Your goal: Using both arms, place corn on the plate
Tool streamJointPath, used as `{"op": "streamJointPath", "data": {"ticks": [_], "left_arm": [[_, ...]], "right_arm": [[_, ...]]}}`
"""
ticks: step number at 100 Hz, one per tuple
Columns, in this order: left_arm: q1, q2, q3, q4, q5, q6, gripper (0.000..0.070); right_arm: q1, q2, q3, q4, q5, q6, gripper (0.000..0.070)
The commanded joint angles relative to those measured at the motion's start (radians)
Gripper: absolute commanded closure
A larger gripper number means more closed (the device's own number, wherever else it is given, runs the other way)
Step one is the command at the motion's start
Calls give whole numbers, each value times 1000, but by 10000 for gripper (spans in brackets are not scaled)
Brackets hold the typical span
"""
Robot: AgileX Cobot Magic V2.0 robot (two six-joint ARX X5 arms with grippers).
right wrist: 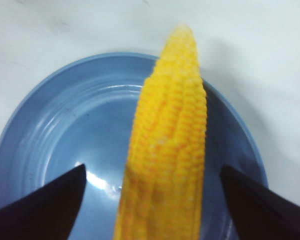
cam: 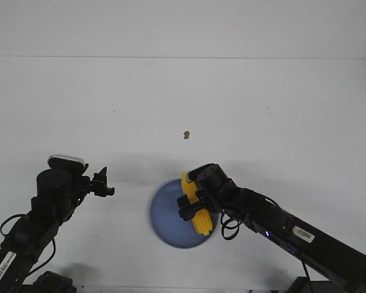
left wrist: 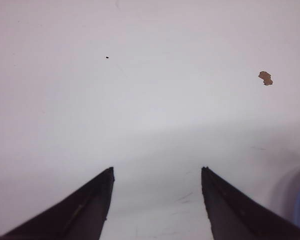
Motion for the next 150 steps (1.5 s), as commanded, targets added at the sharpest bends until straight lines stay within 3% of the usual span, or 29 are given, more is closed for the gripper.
{"op": "streamJointPath", "data": {"ticks": [1,30,48,71,106,128,135,144,150], "left_arm": [[-1,6,16,8,-5,12,340],[-1,6,16,8,-5,14,342],[-1,6,16,16,-5,17,361],[5,-16,16,16,-5,18,361],[16,-241,-68,8,-10,-16,361],[16,-436,-211,6,-62,-46,361],[16,-476,-213,5,-62,-57,361],[16,-504,-213,-2,-62,-56,379],[16,-514,-213,-9,-62,-56,481]], "right_arm": [[5,-12,16,15,7,-13,95],[-185,-220,15,1,92,-129,96],[-391,-411,15,-97,147,-232,95],[-584,-689,-17,-176,157,-321,95],[-647,-1128,-299,-195,161,-336,96],[-647,-1293,-339,-167,188,-337,99],[-647,-1310,-339,-168,213,-337,151],[-647,-1313,-339,-168,234,-337,300],[-647,-1313,-339,-167,238,-337,439]]}}
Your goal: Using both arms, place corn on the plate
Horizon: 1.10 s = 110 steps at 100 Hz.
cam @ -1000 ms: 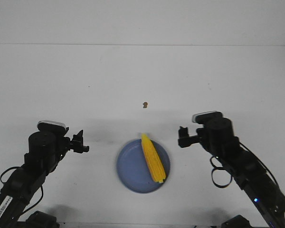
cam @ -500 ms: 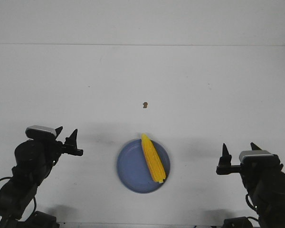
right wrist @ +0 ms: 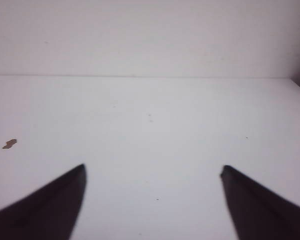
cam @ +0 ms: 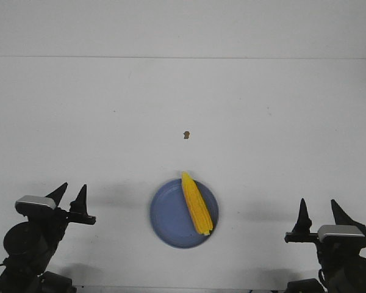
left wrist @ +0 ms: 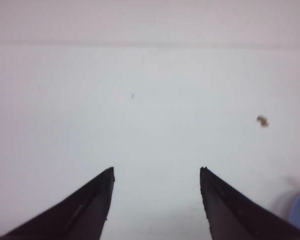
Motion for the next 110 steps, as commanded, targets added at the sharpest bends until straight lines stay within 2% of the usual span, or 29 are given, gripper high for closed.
{"op": "streamJointPath", "data": {"ticks": [1,3,9,12,31,110], "left_arm": [[-1,-1,10,-2,-7,-8,505],[-1,-4,10,-6,-7,-8,572],[-1,-6,10,-7,-7,-8,700],[-1,-7,10,-9,-7,-8,700],[-1,-7,10,-8,-6,-8,700],[-1,-11,10,-9,-6,-9,684]], "right_arm": [[-1,0,7,10,5,-7,469],[-1,0,7,11,6,-8,520],[-1,0,7,14,14,-8,659],[-1,0,7,14,25,-8,700],[-1,0,7,14,88,-7,700],[-1,0,7,13,82,-7,700]]}}
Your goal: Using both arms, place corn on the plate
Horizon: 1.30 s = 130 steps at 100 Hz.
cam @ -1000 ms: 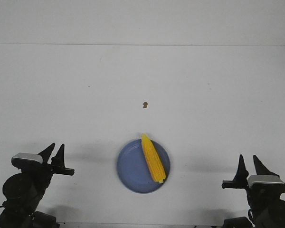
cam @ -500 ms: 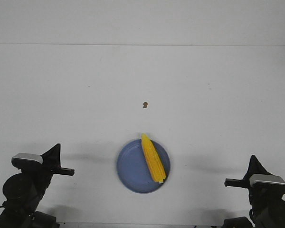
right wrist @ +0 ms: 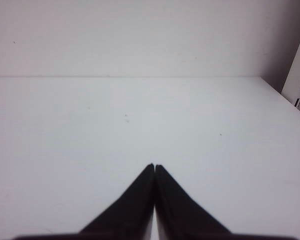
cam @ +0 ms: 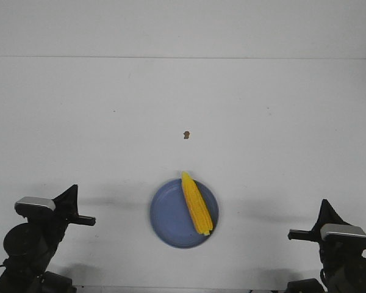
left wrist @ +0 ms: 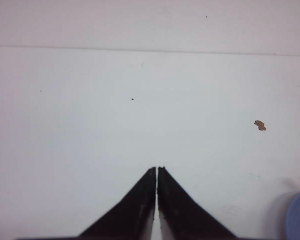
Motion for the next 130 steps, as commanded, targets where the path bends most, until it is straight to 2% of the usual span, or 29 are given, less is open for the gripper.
{"op": "streamJointPath", "data": {"ticks": [1,22,37,49,66,130], "left_arm": [[-1,-1,10,7,-6,-3,685],[4,-40,0,33,-6,5,685],[25,-123,-113,208,-6,8,685],[49,-195,-220,314,-6,40,685],[82,-282,-332,383,-6,86,685],[135,-314,-535,595,-6,82,685]], "right_arm": [[-1,0,7,13,-1,-4,700],[-1,0,7,13,-1,-4,700],[-1,0,7,13,-1,-4,700],[-1,0,7,13,-1,-4,700],[-1,0,7,13,-1,-4,700],[-1,0,7,13,-1,-4,700]]}}
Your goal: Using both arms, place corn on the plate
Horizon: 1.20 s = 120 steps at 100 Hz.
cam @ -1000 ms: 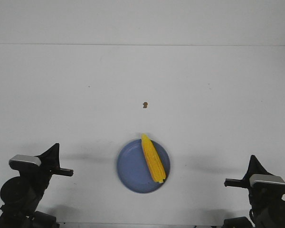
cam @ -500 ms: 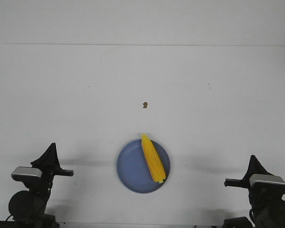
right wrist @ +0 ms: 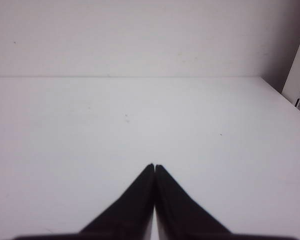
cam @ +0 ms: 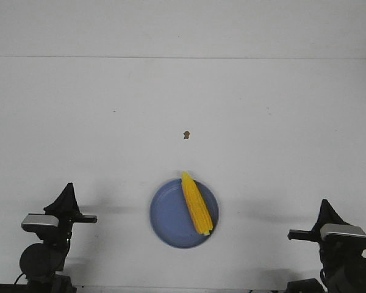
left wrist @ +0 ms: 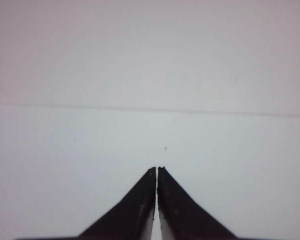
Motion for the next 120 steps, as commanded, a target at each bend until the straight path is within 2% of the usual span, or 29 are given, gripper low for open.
{"op": "streamJointPath", "data": {"ticks": [1,98,120], "left_arm": [[0,-2,-20,17,-6,5,685],[0,-2,-19,19,-5,-6,685],[0,-2,-19,19,-5,-6,685]], "right_arm": [[-1,0,7,13,0,-4,700],[-2,0,7,10,4,-23,700],[-16,-19,-28,66,-1,-50,700]]}}
